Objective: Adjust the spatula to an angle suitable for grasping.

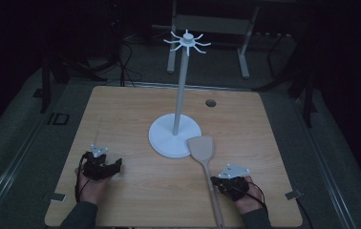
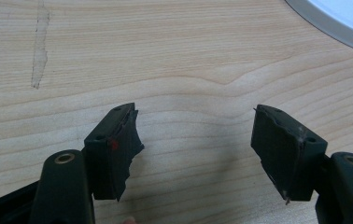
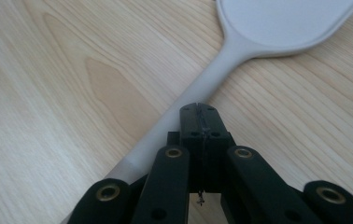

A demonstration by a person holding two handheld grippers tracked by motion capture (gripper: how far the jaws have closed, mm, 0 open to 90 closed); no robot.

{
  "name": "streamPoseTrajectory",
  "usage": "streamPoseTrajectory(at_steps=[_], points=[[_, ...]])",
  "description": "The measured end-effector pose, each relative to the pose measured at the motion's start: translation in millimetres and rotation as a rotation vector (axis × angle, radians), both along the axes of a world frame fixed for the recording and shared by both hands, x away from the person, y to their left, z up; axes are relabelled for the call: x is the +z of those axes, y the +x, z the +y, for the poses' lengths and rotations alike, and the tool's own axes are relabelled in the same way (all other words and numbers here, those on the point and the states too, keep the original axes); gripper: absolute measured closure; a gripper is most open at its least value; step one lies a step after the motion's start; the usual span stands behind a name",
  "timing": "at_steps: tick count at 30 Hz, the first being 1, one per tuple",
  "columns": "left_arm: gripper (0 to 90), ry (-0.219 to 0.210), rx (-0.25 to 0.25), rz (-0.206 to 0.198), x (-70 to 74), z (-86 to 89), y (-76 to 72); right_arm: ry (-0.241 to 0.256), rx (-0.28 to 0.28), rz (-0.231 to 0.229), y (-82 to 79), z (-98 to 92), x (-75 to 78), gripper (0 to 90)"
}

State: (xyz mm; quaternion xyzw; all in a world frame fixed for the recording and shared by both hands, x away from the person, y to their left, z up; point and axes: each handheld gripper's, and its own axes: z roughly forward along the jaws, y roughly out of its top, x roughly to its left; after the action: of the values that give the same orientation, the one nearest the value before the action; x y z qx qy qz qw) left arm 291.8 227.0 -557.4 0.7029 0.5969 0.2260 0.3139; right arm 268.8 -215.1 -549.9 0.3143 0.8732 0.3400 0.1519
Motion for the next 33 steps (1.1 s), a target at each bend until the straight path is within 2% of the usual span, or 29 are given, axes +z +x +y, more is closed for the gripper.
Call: streamPoseTrajectory(at_steps=[12, 14, 21, 22, 23, 25, 28, 31, 33], points=[[32.1, 0.004, 0.000, 0.001, -0.1, -0.4, 0.0, 0.049, 0.055, 0.010, -2.1, 23.4, 2.2, 90.0], [32.1, 0.004, -0.001, 0.002, -0.1, -0.3, 0.0, 0.048, 0.065, -0.003, 0.2, 27.2, 3.4, 90.0], [32.1, 0.001, -0.001, 0.001, -0.2, 0.3, 0.1, 0.089, 0.035, -0.075, 27.8, 39.3, 16.9, 90.0], [32.1, 0.001, -0.001, 0.001, -0.2, 0.3, 0.1, 0.089, 0.035, -0.075, 27.8, 39.3, 16.9, 90.0], [32.1, 0.000, -0.001, 0.001, -0.2, 0.4, 0.1, 0.110, 0.027, -0.091, 40.6, 48.0, 21.7, 90.0], [32.0, -0.002, 0.000, 0.001, -0.3, 0.4, 0.2, 0.126, 0.023, -0.096, 51.9, 55.7, 24.5, 90.0], [32.1, -0.003, 0.000, -0.001, -0.1, 0.8, 0.1, 0.124, 0.020, -0.107, 72.9, 72.1, 27.6, 90.0], [32.0, -0.008, 0.004, 0.000, -0.1, 1.7, 0.1, 0.126, 0.022, -0.113, 87.4, 86.7, 31.4, 90.0], [32.0, -0.009, 0.004, 0.000, -0.2, 1.8, 0.2, 0.125, 0.024, -0.118, 90.5, 90.1, 31.9, 90.0]])
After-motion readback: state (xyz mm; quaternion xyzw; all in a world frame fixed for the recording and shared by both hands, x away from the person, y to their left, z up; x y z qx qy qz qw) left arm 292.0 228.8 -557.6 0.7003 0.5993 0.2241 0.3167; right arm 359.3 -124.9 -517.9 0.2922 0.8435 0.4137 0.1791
